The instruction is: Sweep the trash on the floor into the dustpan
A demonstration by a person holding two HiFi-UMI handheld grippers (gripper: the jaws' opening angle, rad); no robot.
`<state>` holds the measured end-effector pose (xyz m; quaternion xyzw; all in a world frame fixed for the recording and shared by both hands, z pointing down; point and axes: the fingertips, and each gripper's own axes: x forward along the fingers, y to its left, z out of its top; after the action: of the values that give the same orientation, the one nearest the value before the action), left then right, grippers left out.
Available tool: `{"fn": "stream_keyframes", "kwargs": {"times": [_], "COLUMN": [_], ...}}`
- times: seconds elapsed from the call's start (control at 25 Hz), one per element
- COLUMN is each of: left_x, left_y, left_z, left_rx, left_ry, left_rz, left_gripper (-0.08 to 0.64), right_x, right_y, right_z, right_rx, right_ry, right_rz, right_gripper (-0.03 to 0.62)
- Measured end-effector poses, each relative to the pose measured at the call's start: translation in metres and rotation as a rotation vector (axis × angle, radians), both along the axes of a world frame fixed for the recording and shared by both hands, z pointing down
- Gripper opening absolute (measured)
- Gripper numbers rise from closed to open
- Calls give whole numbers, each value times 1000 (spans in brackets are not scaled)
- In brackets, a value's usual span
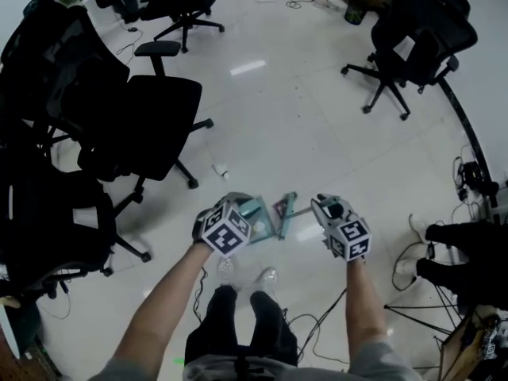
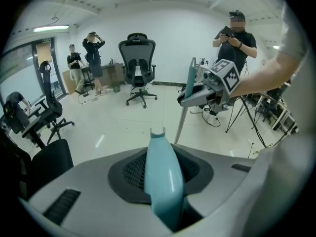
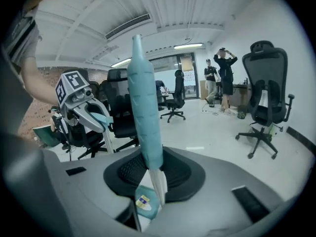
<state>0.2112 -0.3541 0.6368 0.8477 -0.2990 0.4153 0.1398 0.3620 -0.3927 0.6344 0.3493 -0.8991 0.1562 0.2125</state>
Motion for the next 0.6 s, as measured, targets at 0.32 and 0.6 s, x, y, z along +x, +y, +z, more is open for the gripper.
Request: {"fn": "stream_keyframes", "kwargs": {"times": [0.32,0.6], "left_x": [-5,-37], "left_y": [-1,16], "left_z": [4,-6], "left_rx": [2,33], "left_ry": [-11,27], "left_rz": [-7,-86], "left_gripper": [107,105], "right_x": [-48,-80], "right_y": [17,15], "right_z": [-10,-49], "right_rx": [-120,-119], "right_ry": [-169,-181], "right_rz": [-92,-158], "right_gripper": [92,86]}}
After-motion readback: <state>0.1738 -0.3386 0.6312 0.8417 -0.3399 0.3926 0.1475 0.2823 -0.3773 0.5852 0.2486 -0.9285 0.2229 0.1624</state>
